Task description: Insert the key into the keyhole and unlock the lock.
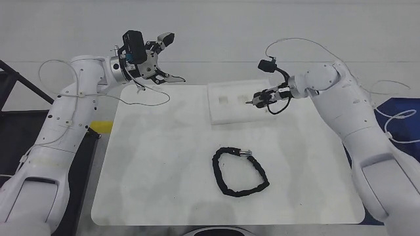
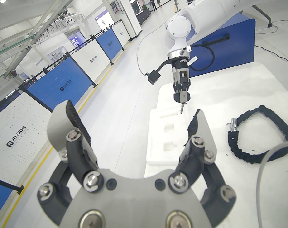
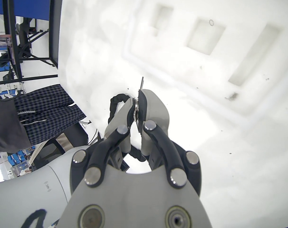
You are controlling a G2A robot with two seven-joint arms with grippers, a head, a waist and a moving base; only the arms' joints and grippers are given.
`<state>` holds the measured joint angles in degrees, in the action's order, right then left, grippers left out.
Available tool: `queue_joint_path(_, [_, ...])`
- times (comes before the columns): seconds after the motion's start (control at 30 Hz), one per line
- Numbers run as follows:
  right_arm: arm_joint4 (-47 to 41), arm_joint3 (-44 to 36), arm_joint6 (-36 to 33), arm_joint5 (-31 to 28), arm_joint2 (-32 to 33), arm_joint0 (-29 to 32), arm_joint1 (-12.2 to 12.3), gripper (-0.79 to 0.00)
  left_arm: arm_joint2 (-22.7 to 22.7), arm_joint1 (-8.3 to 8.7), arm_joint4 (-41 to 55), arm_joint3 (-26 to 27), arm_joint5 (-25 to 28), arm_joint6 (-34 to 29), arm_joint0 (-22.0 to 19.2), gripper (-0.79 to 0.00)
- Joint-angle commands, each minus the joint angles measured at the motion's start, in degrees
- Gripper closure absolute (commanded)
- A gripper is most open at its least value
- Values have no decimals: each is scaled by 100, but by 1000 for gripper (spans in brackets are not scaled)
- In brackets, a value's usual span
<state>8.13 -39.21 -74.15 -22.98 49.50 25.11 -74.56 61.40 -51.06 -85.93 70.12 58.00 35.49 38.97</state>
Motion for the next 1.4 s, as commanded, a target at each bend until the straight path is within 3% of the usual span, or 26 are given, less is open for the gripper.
queue_joint_path(0.0, [-155, -441, -151, 37, 282, 209, 151, 0, 0, 0, 0, 0, 0, 0, 0, -785])
queue_joint_path(0.27, [-750, -2308, -957, 459, 1423, 1218, 689, 0, 0, 0, 0, 0, 0, 0, 0, -785])
queue_joint_path(0.5, [-1191, -3366, -1385, 816, 2116, 1645, 985, 0, 0, 0, 0, 0, 0, 0, 0, -785])
queue_joint_path(0.93, [-1814, -3805, -1385, 833, 2202, 1535, 1541, 0, 0, 0, 0, 0, 0, 0, 0, -785])
queue_joint_path(1.37, [-1814, -3805, -1385, 833, 2202, 1535, 1541, 0, 0, 0, 0, 0, 0, 0, 0, -785])
